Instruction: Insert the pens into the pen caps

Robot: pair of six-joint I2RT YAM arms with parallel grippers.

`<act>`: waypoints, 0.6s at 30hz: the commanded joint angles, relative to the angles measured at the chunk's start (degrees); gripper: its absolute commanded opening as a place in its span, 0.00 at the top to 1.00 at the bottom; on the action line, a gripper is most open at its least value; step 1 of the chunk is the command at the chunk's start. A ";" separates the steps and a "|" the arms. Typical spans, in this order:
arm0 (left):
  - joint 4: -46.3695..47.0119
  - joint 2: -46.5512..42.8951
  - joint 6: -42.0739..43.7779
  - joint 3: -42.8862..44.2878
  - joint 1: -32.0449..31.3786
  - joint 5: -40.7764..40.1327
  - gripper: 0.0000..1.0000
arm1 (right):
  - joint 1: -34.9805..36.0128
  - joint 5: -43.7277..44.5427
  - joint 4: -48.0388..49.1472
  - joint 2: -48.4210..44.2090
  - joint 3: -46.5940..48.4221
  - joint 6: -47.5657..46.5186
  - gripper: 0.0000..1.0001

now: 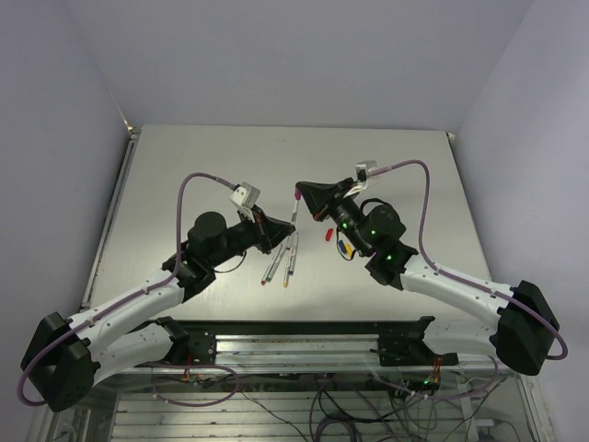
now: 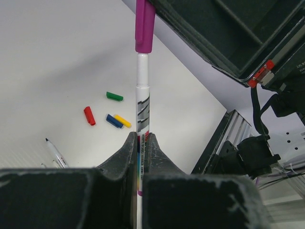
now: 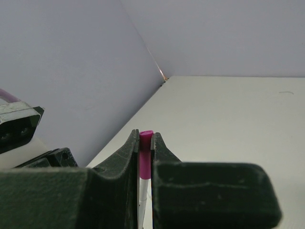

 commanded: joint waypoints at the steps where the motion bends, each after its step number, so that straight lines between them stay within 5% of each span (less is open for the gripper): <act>1: 2.54 -0.63 0.60 -0.61 -0.34 -1.46 0.93 | 0.45 -1.05 -0.33 -0.37 0.22 1.16 1.00; 18: 13.29 -1.63 -0.38 -3.37 -0.38 -8.79 0.93 | 3.06 -5.90 -8.90 1.84 1.25 2.02 1.00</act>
